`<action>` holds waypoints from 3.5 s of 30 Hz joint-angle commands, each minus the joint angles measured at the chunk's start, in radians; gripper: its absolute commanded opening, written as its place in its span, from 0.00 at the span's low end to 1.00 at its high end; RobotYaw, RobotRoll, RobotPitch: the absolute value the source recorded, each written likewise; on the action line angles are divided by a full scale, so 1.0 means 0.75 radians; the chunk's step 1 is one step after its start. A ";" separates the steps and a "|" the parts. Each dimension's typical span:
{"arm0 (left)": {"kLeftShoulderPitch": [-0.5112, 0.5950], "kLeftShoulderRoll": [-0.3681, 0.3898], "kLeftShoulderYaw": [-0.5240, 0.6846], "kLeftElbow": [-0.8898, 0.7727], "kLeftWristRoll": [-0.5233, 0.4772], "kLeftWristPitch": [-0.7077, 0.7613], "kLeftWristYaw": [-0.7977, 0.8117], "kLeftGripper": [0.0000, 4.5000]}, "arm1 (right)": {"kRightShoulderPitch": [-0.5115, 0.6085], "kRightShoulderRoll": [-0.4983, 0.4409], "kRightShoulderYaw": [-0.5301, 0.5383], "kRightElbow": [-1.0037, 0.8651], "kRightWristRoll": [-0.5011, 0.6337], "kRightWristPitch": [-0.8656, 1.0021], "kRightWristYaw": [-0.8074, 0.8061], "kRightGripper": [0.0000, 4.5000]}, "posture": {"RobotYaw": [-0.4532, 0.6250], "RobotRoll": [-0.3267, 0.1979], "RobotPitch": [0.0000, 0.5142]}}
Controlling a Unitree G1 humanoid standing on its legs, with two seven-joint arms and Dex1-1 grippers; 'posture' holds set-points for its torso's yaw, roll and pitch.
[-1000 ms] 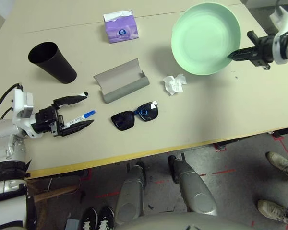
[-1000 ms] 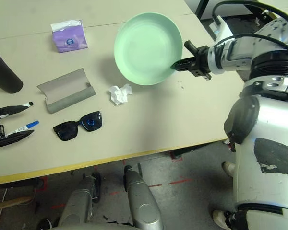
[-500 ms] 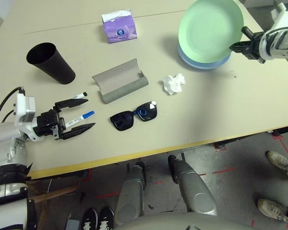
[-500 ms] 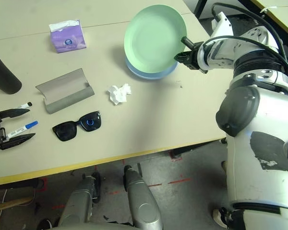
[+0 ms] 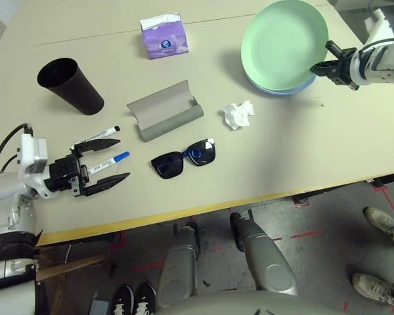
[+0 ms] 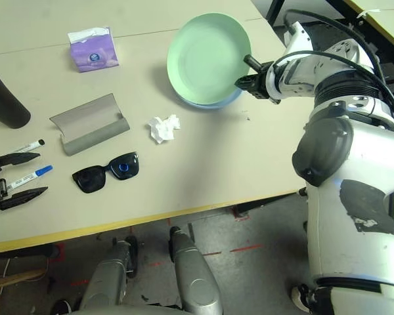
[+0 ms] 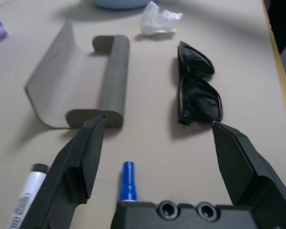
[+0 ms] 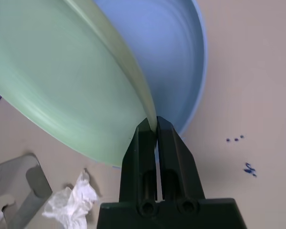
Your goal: Organize and tidy the items on the table.
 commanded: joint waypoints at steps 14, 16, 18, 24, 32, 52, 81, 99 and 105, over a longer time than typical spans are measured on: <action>0.066 -0.008 0.016 -0.030 0.009 -0.012 -0.001 1.00 | 0.001 -0.008 0.037 0.012 -0.117 0.049 0.094 0.00 | 0.29 0.62 0.67; 0.074 -0.010 0.015 -0.032 0.009 -0.012 0.003 1.00 | 0.002 -0.006 0.049 0.010 -0.134 0.047 0.118 0.11 | 0.29 0.62 0.67; 0.076 -0.015 0.011 -0.033 0.011 -0.013 0.008 1.00 | 0.001 -0.005 0.053 0.010 -0.145 0.040 0.130 0.23 | 0.29 0.62 0.67; 0.072 -0.032 -0.004 -0.036 0.018 -0.010 0.023 1.00 | -0.008 -0.007 0.066 0.009 -0.171 0.028 0.176 0.70 | 0.28 0.62 0.66; 0.041 -0.040 -0.013 -0.026 0.028 -0.011 0.038 1.00 | -0.064 -0.039 0.139 -0.007 -0.223 0.053 0.330 0.99 | 0.27 0.62 0.65; -0.089 0.007 0.003 0.111 0.028 0.000 0.018 1.00 | 1.087 -0.204 0.292 -2.220 0.124 0.122 1.050 0.99 | 0.21 0.62 0.63; -0.042 -0.001 0.046 0.065 0.015 -0.006 0.056 1.00 | 1.218 0.277 0.731 -1.676 -0.295 -0.976 0.647 0.99 | 0.26 0.62 0.57; 0.003 -0.005 0.057 -0.005 0.005 0.015 0.098 1.00 | 1.109 0.411 0.758 -1.430 -0.383 -1.161 0.635 0.99 | 0.29 0.62 0.56; 0.013 -0.005 0.064 -0.020 0.003 0.016 0.117 1.00 | 1.080 0.421 0.761 -1.382 -0.385 -1.182 0.662 0.99 | 0.29 0.62 0.56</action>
